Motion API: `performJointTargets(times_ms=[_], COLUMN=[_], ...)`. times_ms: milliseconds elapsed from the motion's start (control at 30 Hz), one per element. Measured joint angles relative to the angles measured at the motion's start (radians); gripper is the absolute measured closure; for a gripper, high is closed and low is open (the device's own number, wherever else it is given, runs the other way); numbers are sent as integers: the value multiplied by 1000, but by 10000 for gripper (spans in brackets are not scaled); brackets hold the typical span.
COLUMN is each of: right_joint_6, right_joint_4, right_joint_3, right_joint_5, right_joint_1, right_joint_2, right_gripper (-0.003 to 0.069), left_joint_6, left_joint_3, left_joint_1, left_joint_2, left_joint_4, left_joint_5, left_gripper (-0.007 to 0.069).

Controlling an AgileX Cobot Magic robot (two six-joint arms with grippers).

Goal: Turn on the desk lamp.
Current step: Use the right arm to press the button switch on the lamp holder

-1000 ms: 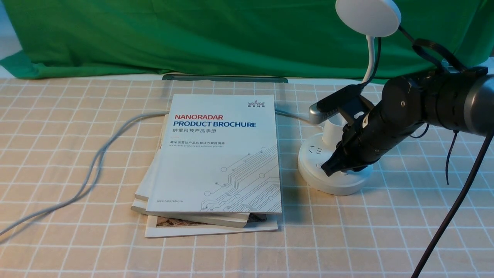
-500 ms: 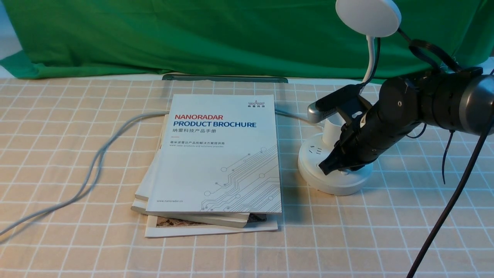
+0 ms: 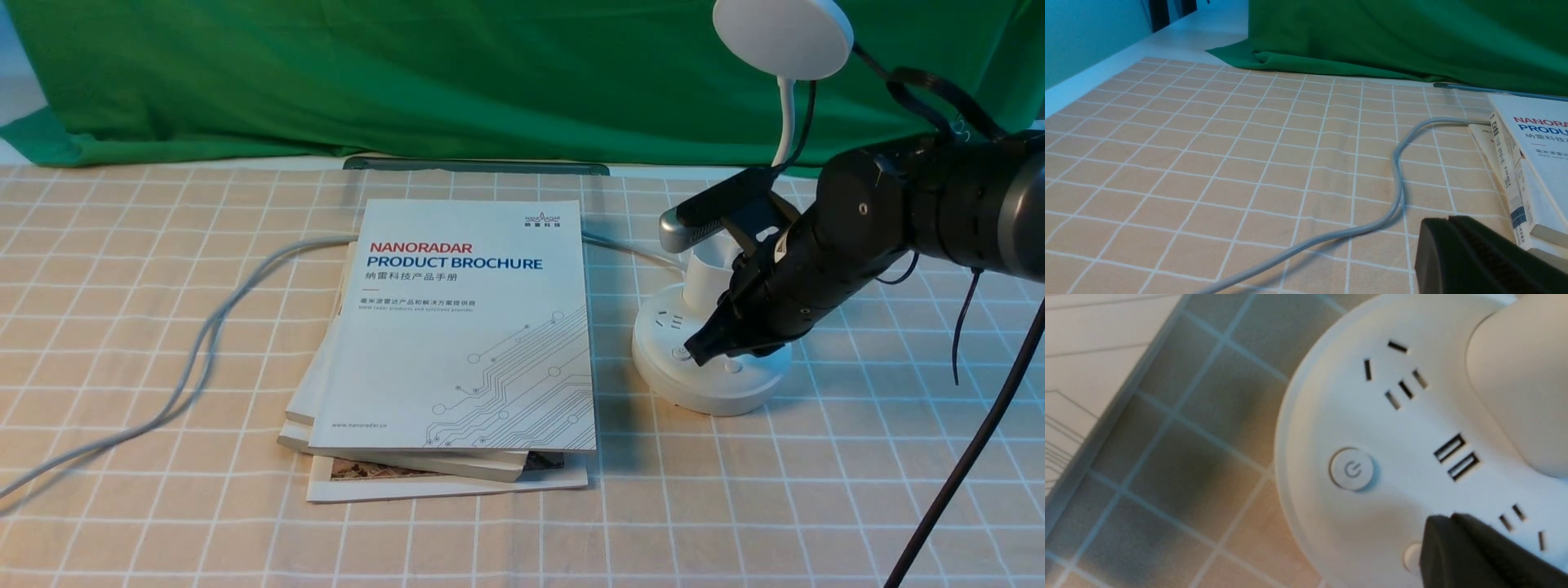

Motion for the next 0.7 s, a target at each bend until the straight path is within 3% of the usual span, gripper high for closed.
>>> performJointTargets(times_ms=[700], right_joint_6=[44], right_joint_4=[-37], right_joint_3=[4], right_joint_5=[21], right_joint_1=[0], right_joint_2=[19], right_gripper=[629], left_joint_6=[0], left_joint_3=[0], left_joint_1=[0], left_joint_2=[0], left_joint_4=[0], left_joint_5=[0], left_gripper=[603])
